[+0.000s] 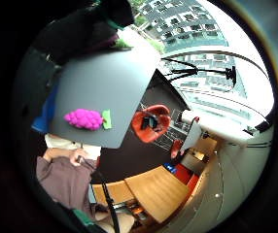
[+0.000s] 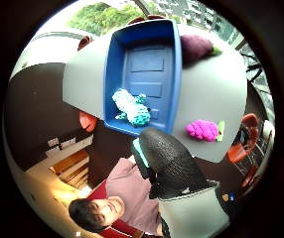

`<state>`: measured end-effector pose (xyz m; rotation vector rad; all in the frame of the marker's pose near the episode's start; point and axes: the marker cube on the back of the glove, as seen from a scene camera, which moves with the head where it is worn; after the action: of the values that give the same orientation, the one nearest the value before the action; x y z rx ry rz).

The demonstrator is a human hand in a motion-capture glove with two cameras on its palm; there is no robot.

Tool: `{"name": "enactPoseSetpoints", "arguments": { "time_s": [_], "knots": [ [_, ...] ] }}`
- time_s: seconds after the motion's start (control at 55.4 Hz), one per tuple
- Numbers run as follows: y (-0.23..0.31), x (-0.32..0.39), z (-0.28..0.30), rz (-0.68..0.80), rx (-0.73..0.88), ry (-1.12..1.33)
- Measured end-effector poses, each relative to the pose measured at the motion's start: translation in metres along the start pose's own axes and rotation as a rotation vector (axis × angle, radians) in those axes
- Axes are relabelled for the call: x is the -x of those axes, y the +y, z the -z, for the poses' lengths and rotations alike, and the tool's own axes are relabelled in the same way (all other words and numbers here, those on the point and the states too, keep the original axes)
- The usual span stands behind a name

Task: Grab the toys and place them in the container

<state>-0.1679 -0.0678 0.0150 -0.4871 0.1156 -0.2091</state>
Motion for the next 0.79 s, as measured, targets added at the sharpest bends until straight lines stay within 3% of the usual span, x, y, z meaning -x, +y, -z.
{"name": "enactPoseSetpoints", "arguments": {
  "time_s": [0.235,0.416,0.614,0.795],
  "knots": [
    [0.013,-0.037,-0.096,0.005,0.083,-0.104],
    [0.010,-0.027,-0.186,0.061,0.057,-0.086],
    [0.004,-0.020,-0.227,0.119,-0.094,-0.097],
    [-0.005,-0.016,-0.231,0.183,-0.256,-0.168]
  ]
}}
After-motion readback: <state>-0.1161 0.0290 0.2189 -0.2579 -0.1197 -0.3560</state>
